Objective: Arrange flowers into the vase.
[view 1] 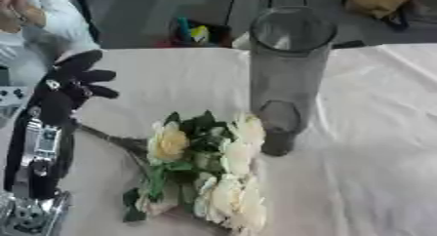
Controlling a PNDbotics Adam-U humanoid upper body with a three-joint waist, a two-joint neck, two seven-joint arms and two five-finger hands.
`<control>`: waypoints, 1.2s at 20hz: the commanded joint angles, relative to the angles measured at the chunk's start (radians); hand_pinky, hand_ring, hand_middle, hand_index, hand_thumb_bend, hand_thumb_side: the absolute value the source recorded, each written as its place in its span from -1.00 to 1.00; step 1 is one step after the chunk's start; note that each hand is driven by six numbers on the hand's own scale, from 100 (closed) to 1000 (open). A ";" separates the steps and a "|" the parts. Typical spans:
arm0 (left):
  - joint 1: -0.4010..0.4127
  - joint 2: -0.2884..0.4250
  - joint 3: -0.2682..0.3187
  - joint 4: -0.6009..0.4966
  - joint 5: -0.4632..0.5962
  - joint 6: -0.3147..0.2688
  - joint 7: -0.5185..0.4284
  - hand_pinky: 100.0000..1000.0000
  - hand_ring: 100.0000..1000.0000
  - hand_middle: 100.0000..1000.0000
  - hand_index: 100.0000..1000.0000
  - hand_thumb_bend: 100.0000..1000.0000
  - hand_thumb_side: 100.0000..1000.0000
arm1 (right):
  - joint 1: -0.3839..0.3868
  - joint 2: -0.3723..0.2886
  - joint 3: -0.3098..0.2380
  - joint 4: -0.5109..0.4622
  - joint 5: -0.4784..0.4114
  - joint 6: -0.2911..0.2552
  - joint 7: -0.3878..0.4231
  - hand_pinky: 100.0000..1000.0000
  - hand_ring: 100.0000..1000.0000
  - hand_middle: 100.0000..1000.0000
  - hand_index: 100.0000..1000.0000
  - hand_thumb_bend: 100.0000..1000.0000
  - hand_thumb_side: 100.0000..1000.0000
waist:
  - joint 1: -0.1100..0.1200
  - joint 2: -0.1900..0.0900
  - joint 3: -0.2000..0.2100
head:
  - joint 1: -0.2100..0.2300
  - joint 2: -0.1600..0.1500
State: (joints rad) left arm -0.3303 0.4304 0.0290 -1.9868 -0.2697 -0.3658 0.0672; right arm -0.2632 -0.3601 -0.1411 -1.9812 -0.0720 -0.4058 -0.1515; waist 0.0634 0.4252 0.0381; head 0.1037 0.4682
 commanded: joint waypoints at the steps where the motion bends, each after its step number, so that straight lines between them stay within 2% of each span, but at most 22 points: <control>1: 0.006 0.105 0.017 -0.013 -0.069 0.020 -0.017 0.25 0.51 0.67 0.80 -1.00 0.78 | -0.004 -0.030 -0.003 -0.019 -0.009 -0.008 -0.001 0.17 -0.15 -0.23 0.28 -1.00 0.96 | -0.001 -0.030 -0.005 | -0.003 0.009; 6: 0.023 0.202 0.025 -0.013 -0.127 0.058 -0.039 0.30 0.54 0.68 0.88 -1.00 0.78 | -0.002 -0.033 -0.003 -0.019 -0.014 -0.009 -0.001 0.17 -0.15 -0.23 0.28 -1.00 0.99 | 0.002 -0.036 -0.014 | -0.002 0.013; 9: 0.034 0.242 0.029 -0.013 -0.160 0.070 -0.049 0.33 0.56 0.70 0.92 -1.00 0.69 | 0.000 -0.035 -0.003 -0.019 -0.017 -0.011 -0.001 0.17 -0.14 -0.23 0.28 -1.00 0.95 | 0.003 -0.040 -0.016 | -0.002 0.016; 13: 0.070 0.325 0.036 -0.013 -0.230 0.120 -0.104 0.39 0.59 0.73 0.97 -1.00 0.62 | 0.001 -0.041 -0.002 -0.019 -0.020 -0.011 -0.002 0.16 -0.14 -0.23 0.28 -1.00 1.00 | 0.008 -0.047 -0.019 | -0.005 0.020; 17: 0.099 0.383 0.039 -0.013 -0.289 0.155 -0.179 0.45 0.64 0.78 1.00 -1.00 0.53 | 0.001 -0.045 -0.001 -0.019 -0.025 -0.013 -0.003 0.16 -0.14 -0.23 0.28 -1.00 0.95 | 0.009 -0.050 -0.024 | -0.007 0.019; 19: 0.105 0.408 0.040 -0.013 -0.311 0.162 -0.209 0.48 0.66 0.79 1.00 -0.85 0.45 | 0.001 -0.045 0.000 -0.019 -0.026 -0.013 -0.001 0.16 -0.14 -0.23 0.28 -1.00 0.96 | 0.011 -0.051 -0.026 | -0.007 0.018; 24: 0.107 0.464 0.036 -0.013 -0.363 0.183 -0.272 0.53 0.69 0.83 1.00 -0.54 0.38 | 0.003 -0.046 0.001 -0.019 -0.027 -0.012 0.002 0.16 -0.15 -0.23 0.28 -1.00 0.96 | 0.012 -0.052 -0.030 | -0.006 0.015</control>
State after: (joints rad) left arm -0.2191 0.8445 0.0472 -1.9872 -0.6196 -0.1878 -0.1894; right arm -0.2553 -0.3809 -0.1403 -1.9812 -0.0915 -0.4158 -0.1523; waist 0.0637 0.4139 0.0064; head 0.0971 0.4838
